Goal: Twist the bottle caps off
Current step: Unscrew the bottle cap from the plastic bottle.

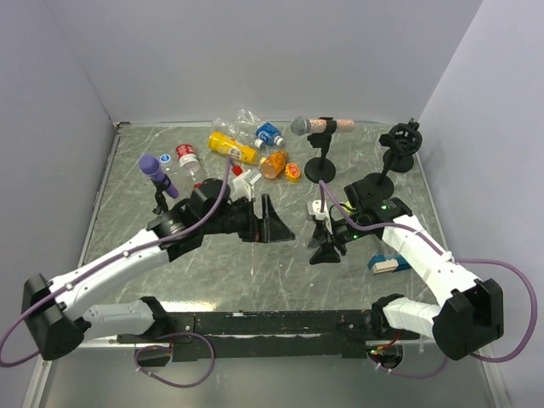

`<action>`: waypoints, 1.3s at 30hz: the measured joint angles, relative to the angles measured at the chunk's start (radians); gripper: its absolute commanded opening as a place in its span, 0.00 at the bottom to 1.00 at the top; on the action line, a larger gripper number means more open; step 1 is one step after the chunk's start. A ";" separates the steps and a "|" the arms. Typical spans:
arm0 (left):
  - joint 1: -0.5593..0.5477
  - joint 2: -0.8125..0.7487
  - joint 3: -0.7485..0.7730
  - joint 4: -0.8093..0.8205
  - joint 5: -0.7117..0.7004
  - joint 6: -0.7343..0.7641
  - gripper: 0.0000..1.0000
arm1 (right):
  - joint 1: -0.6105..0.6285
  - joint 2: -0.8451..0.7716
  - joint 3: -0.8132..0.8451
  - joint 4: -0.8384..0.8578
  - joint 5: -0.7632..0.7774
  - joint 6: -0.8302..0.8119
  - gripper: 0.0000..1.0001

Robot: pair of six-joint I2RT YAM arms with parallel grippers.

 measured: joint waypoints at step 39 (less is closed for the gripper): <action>0.000 -0.042 -0.172 0.314 0.298 1.133 0.90 | -0.057 -0.090 -0.069 0.007 -0.014 -0.023 0.17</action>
